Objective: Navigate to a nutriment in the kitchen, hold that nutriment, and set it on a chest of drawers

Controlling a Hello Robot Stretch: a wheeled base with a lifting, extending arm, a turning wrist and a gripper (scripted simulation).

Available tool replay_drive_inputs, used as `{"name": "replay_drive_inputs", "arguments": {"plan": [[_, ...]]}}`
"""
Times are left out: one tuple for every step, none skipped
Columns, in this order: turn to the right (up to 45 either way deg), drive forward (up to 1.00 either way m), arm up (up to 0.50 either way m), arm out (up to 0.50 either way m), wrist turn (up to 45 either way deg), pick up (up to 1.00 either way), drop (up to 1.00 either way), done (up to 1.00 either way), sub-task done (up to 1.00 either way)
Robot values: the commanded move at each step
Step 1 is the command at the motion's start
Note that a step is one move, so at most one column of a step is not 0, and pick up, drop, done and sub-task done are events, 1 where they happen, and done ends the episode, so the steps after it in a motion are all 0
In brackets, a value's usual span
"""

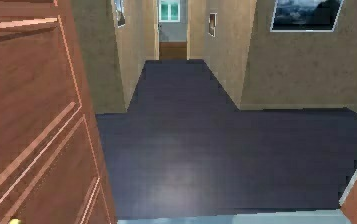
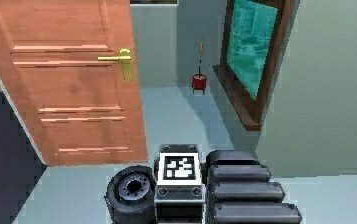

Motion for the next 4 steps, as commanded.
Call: {"name": "replay_drive_inputs", "arguments": {"plan": [[0.0,1.0,0.0,0.0,0.0,0.0,0.0,0.0,0.0],[0.0,1.0,0.0,0.0,0.0,0.0,0.0,0.0,0.0],[0.0,1.0,0.0,0.0,0.0,0.0,0.0,0.0,0.0],[0.0,1.0,0.0,0.0,0.0,0.0,0.0,0.0,0.0]]}}
